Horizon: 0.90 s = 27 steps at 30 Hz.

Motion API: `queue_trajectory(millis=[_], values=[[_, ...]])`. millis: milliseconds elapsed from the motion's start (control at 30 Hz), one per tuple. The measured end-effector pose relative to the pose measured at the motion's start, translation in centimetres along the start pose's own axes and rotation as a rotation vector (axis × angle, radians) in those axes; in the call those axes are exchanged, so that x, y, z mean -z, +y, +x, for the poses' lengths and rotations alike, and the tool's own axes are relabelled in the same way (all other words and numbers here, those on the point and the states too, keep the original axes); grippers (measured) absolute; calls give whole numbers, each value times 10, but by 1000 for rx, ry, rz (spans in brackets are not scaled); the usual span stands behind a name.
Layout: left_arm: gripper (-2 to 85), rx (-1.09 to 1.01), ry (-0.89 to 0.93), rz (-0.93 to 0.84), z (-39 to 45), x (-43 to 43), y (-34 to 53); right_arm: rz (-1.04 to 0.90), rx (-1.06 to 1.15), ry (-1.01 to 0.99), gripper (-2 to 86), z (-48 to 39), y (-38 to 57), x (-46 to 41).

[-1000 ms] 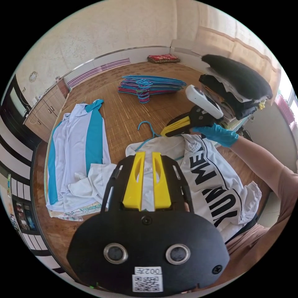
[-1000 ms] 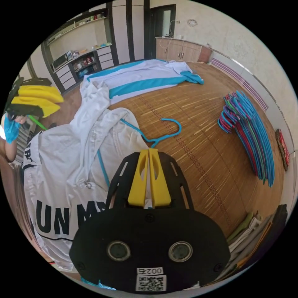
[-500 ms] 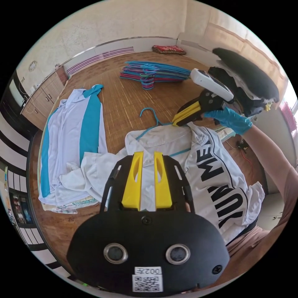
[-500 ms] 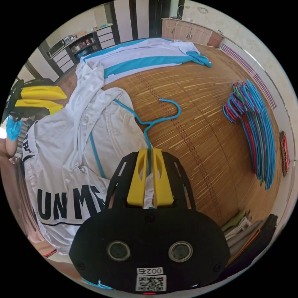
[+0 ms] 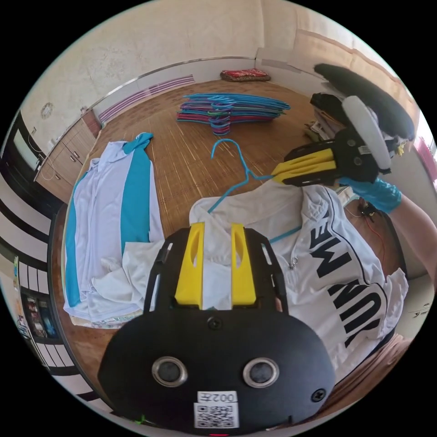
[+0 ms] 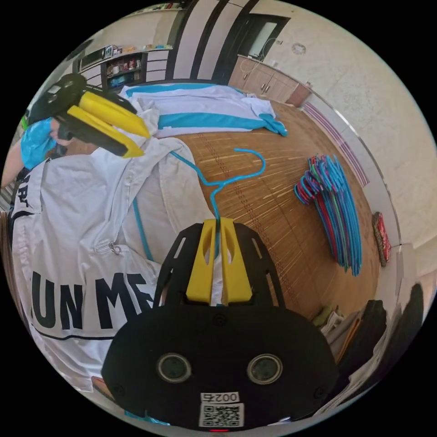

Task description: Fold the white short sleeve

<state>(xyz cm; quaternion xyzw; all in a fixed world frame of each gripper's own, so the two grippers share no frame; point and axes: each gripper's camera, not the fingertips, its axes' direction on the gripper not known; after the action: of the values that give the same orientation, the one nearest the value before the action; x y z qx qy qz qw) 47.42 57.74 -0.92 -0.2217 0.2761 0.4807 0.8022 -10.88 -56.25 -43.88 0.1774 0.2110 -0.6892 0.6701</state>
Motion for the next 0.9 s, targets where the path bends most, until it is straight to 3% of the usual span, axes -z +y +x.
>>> queue_trajectory(millis=[400, 900], values=[[72, -169, -93, 133, 38, 5, 9, 153, 21, 99, -7, -64, 30, 115], [69, -302, -71, 229, 75, 57, 82, 169, -94, -63, 43, -108, 58, 178]])
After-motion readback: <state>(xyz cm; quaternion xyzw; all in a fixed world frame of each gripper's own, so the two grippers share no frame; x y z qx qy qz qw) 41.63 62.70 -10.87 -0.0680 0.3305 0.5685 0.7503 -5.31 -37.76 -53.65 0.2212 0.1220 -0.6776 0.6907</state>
